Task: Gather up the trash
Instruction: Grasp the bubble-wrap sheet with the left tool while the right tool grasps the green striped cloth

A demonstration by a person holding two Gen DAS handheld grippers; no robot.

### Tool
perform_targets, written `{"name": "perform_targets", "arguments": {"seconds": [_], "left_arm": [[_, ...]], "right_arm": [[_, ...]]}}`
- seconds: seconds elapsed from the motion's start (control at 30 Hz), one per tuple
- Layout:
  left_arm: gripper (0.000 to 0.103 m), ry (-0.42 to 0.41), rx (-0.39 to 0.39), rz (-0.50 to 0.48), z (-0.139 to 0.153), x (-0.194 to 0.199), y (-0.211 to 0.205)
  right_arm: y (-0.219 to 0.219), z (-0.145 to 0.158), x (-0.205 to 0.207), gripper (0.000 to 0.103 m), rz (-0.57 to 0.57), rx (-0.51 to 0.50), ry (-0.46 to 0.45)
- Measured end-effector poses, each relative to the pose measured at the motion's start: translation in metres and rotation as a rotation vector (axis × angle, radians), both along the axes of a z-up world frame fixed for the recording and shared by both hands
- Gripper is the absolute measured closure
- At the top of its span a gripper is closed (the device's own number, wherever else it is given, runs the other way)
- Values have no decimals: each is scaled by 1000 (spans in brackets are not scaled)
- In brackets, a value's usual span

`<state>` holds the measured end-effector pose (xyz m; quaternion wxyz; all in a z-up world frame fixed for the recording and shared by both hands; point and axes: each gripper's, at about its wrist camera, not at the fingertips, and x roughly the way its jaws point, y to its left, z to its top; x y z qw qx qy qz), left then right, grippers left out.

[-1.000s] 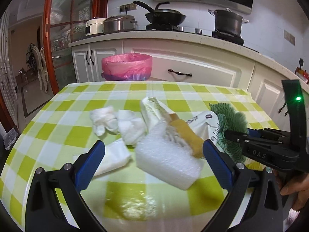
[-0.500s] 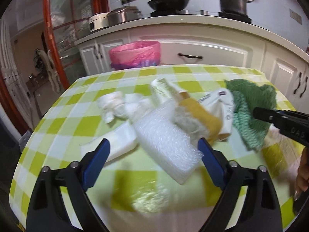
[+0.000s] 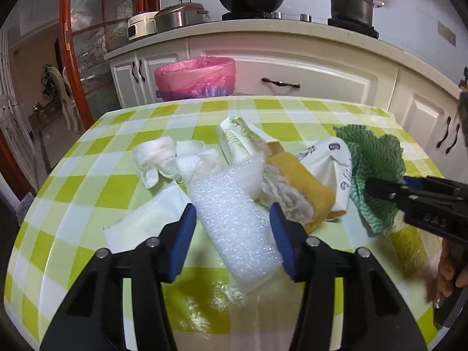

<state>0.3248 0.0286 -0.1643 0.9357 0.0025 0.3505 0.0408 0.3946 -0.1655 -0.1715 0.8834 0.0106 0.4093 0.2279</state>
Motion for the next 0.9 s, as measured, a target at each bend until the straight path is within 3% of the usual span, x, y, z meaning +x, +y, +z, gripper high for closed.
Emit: {"name": "perform_targets", "arguments": {"seconds": [0.1, 0.17, 0.27, 0.63, 0.9], "left_arm": [[62, -2, -28, -1, 0, -2, 5], [63, -12, -33, -3, 0, -7, 7], [64, -31, -36, -9, 2, -11, 7], [65, -149, -27, 6, 28, -36, 8], [65, -216, -45, 12, 49, -55, 13]], "right_arm": [[3, -5, 4, 64, -4, -13, 30], [1, -4, 3, 80, -6, 2, 21], [-4, 3, -4, 95, -22, 19, -26], [-14, 40, -46, 99, -34, 70, -195], [-13, 65, -68, 99, -27, 95, -252]]}}
